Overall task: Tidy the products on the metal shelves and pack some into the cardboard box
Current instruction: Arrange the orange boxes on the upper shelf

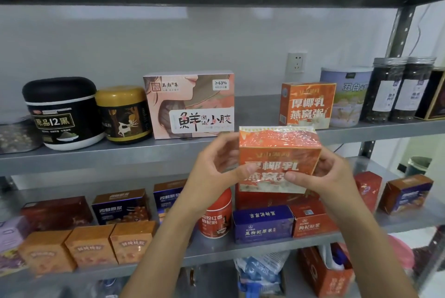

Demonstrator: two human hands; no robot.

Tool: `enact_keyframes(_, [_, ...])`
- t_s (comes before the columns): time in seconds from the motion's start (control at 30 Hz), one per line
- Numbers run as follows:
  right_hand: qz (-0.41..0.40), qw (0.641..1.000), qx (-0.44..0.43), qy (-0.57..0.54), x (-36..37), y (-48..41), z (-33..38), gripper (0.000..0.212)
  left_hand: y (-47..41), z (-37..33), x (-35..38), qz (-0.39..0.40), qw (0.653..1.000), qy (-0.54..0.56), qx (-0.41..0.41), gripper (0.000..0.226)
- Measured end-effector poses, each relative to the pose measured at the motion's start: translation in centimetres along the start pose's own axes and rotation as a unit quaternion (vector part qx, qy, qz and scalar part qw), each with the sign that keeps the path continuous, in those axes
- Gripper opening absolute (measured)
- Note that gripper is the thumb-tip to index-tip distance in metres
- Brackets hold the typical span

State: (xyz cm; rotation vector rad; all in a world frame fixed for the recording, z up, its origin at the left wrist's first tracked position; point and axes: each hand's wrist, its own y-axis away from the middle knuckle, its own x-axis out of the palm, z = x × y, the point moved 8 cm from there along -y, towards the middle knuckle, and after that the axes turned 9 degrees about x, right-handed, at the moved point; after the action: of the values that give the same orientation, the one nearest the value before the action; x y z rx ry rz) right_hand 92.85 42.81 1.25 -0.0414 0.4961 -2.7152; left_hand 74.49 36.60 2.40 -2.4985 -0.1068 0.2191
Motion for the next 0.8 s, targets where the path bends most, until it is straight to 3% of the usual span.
enact_keyframes(0.17, [0.012,0.999,0.031,0.015,1.2,0.4,-1.5,0.051,1.1,1.4,0.1,-0.055,0.993,0.087,-0.052,0.054])
enact_keyframes(0.3, [0.043,0.995,0.094,-0.005,2.3,0.7,-3.2,0.053,2.1,2.6,-0.2,-0.137,0.977,0.128,-0.102,0.040])
enact_keyframes(0.4, [0.082,0.983,0.159,-0.046,3.7,2.0,-5.0,0.064,2.8,3.4,-0.3,-0.179,0.966,0.121,-0.143,0.042])
enact_keyframes(0.57, [0.094,0.962,0.235,-0.103,4.5,3.8,-7.5,0.086,3.4,4.9,0.3,-0.155,0.962,0.061,-0.217,0.033])
enact_keyframes(0.8, [0.076,0.926,0.312,-0.197,4.5,5.3,-8.8,0.039,3.4,7.2,1.0,-0.070,0.963,-0.021,-0.259,0.037])
